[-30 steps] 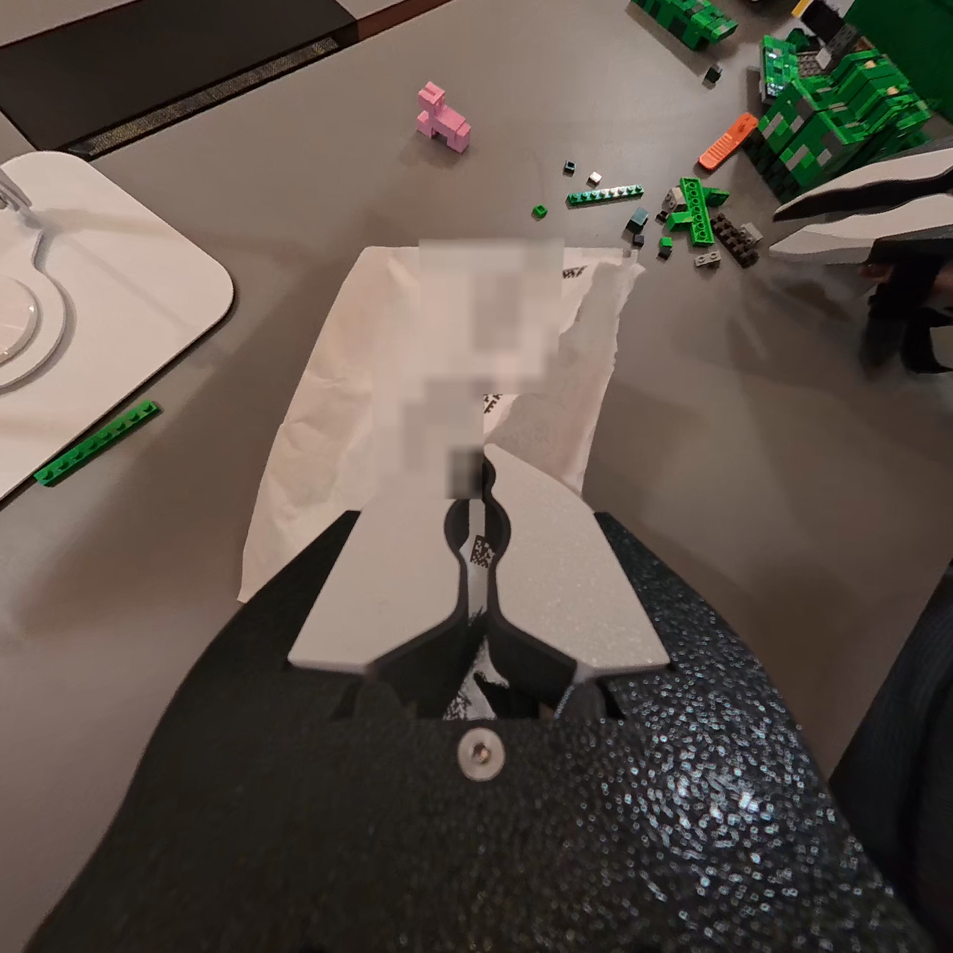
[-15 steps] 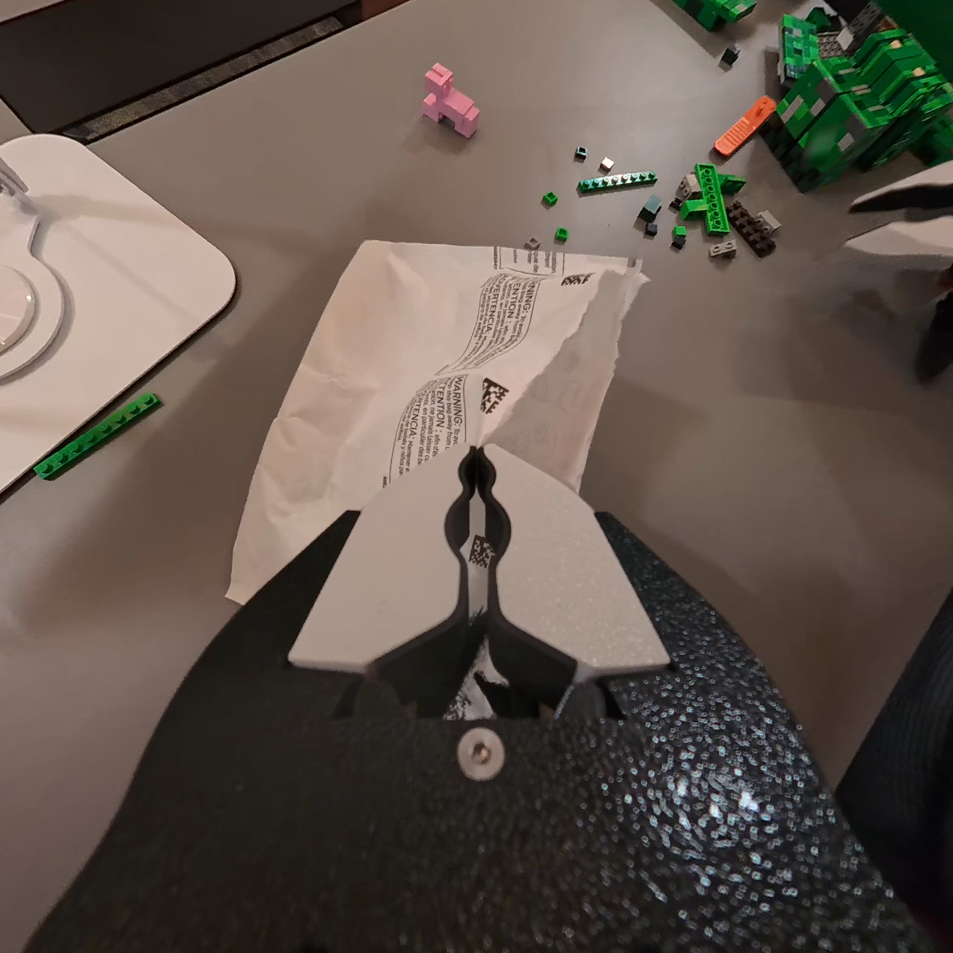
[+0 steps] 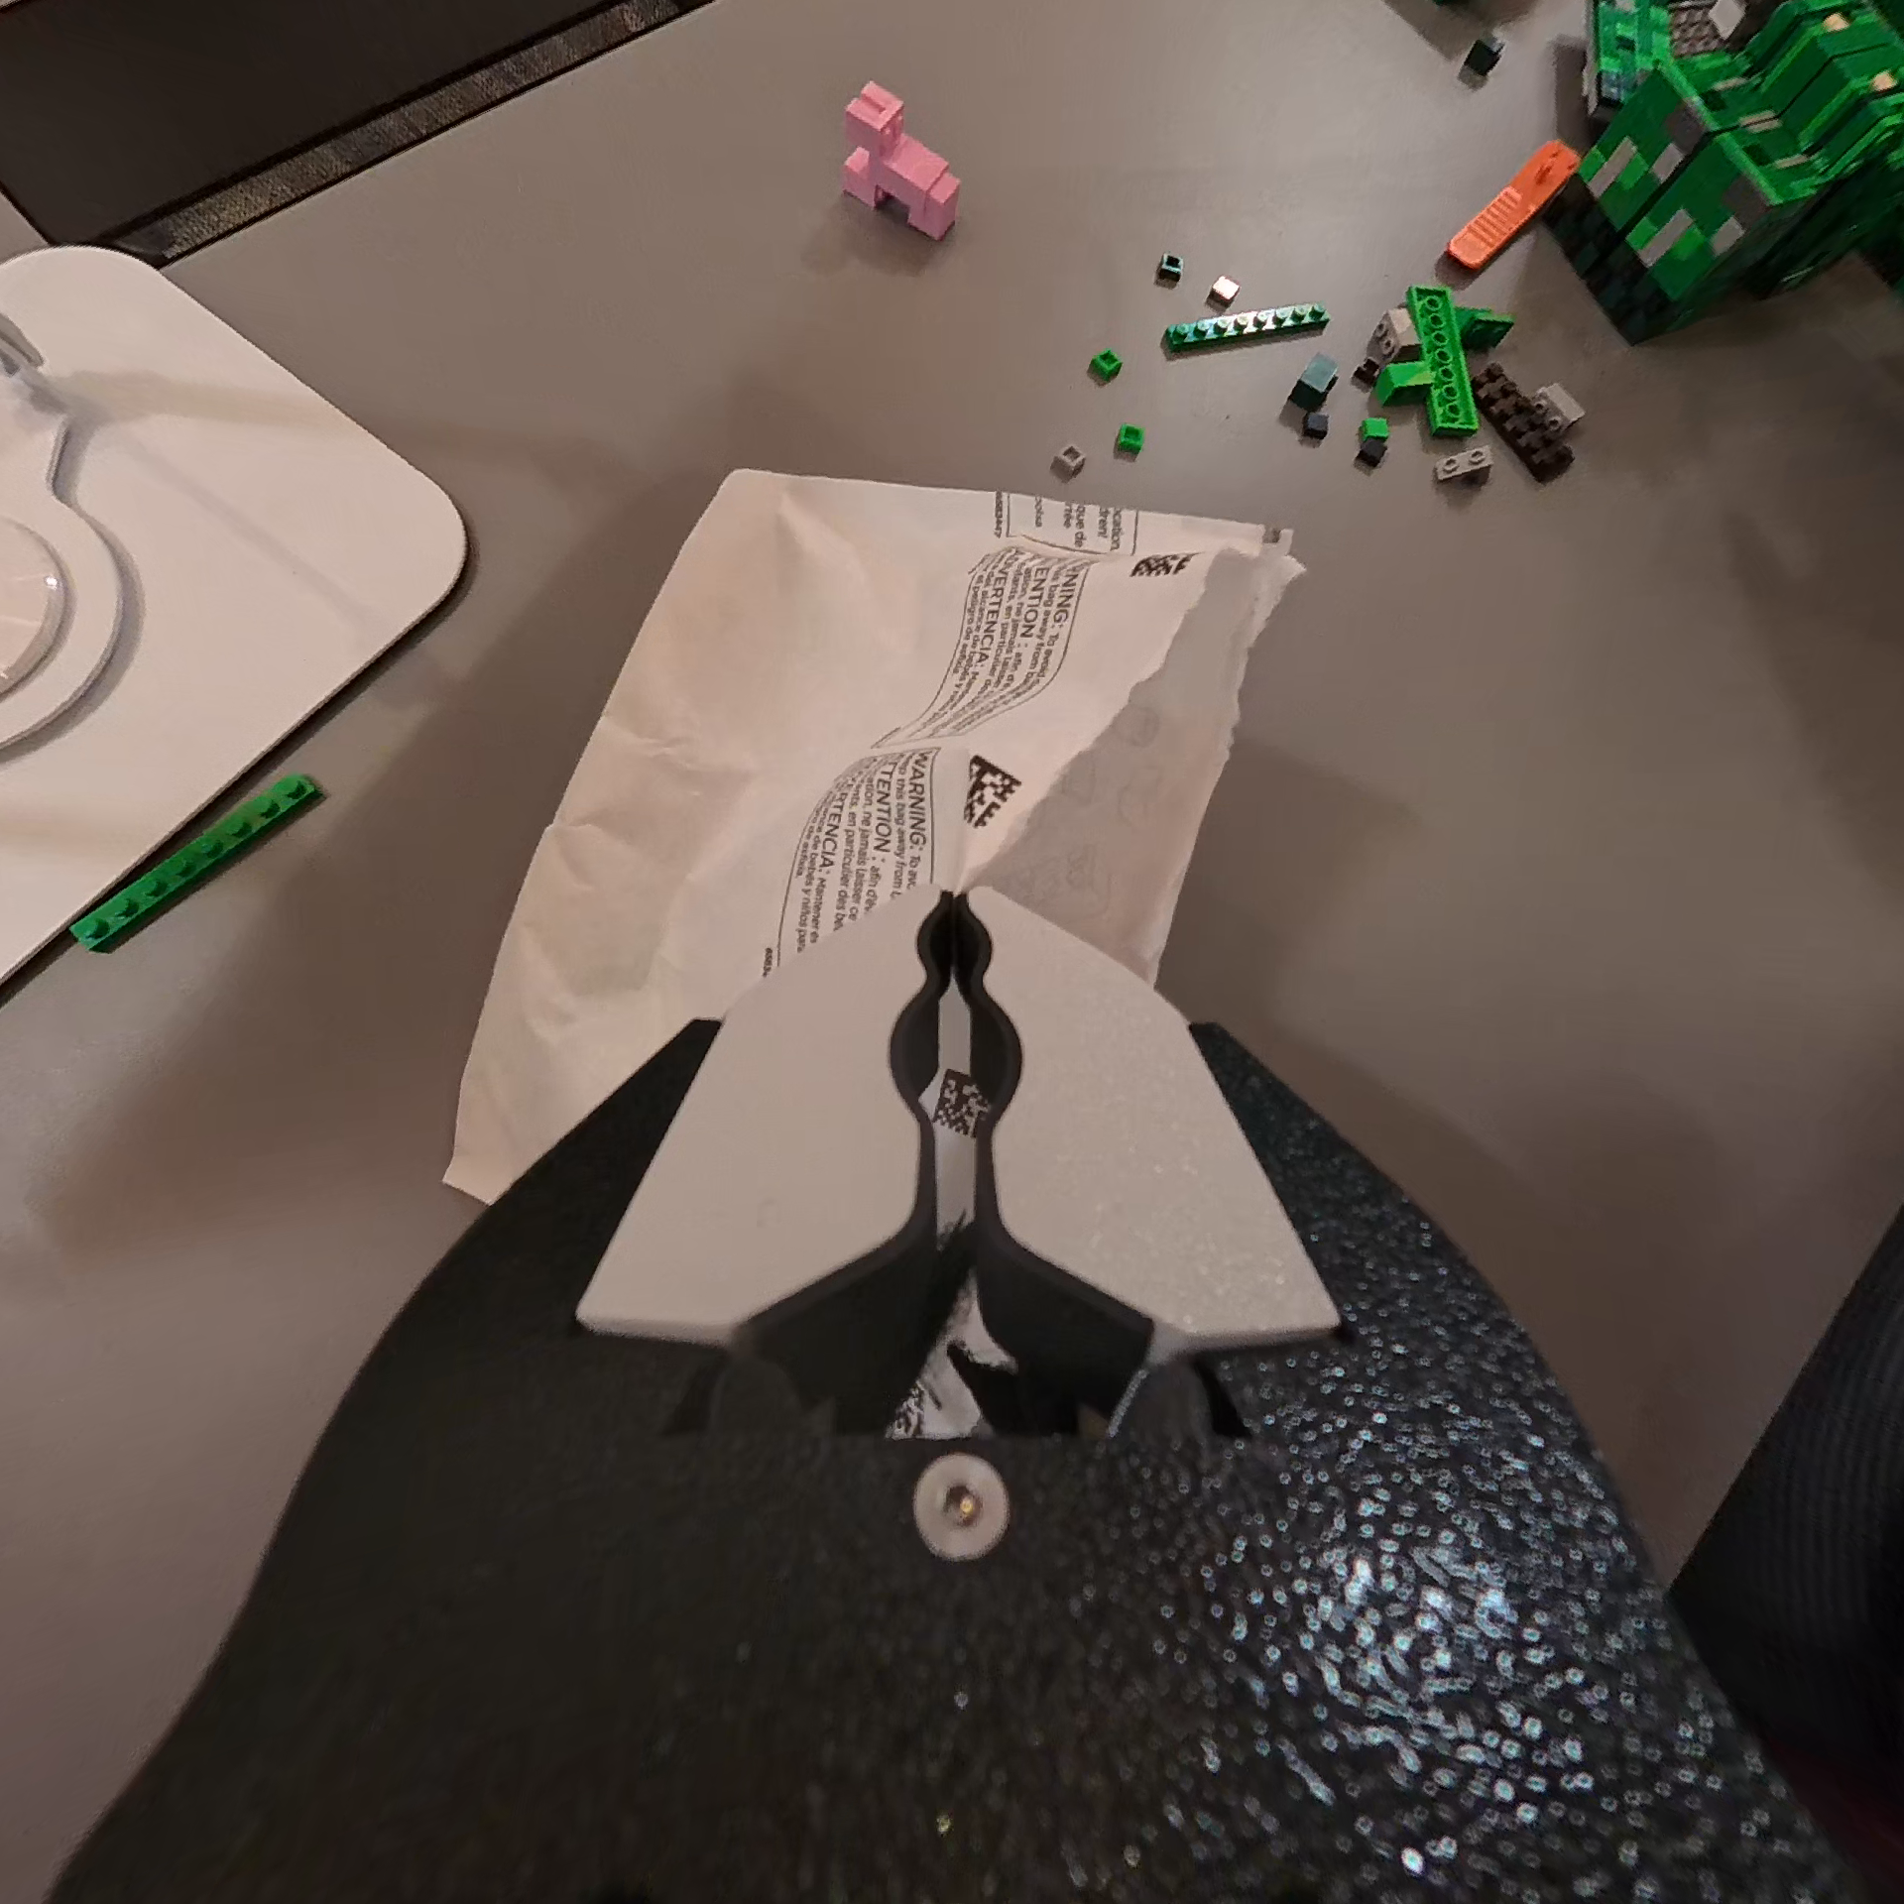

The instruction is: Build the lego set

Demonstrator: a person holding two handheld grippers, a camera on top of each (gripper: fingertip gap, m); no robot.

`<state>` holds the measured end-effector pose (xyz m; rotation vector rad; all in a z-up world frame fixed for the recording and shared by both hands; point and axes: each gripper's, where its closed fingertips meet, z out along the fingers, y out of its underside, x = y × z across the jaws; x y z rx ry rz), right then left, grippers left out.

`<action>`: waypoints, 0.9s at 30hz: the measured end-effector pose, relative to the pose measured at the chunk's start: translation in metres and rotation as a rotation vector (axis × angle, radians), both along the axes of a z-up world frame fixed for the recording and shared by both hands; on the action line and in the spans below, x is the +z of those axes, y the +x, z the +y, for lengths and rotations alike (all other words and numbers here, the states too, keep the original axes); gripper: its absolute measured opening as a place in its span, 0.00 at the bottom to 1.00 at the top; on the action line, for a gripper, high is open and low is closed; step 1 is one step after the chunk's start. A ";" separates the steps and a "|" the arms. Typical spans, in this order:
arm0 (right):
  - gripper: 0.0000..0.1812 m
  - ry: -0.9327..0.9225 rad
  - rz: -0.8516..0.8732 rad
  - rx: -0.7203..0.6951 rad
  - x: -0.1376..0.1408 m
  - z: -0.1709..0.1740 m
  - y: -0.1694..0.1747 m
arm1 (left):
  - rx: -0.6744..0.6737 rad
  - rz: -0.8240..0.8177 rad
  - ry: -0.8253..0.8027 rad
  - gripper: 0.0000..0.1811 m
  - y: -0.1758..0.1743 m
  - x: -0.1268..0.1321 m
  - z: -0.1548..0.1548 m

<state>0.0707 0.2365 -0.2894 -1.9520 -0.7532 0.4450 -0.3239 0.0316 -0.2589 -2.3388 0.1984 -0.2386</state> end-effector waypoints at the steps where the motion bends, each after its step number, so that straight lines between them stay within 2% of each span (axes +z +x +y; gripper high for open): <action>1: 0.25 0.001 -0.001 -0.006 0.000 0.002 0.001 | 0.003 0.001 0.002 0.00 -0.001 0.000 0.000; 9: 0.27 0.010 -0.050 -0.049 -0.004 0.011 0.013 | 0.018 0.001 0.006 0.00 -0.007 0.002 -0.003; 16: 0.30 -0.006 -0.078 0.002 -0.009 0.007 0.013 | 0.037 0.014 -0.005 0.00 -0.013 0.000 -0.004; 19: 0.31 0.016 -0.083 0.024 -0.002 0.008 0.016 | 0.044 0.021 -0.008 0.00 -0.016 0.000 -0.006; 24: 0.25 0.046 -0.190 -0.028 0.007 0.018 0.050 | 0.038 0.021 -0.022 0.00 -0.018 -0.003 -0.008; 27: 0.23 -0.012 -0.252 -0.049 -0.002 0.016 0.070 | 0.025 0.025 -0.046 0.00 -0.018 -0.008 -0.010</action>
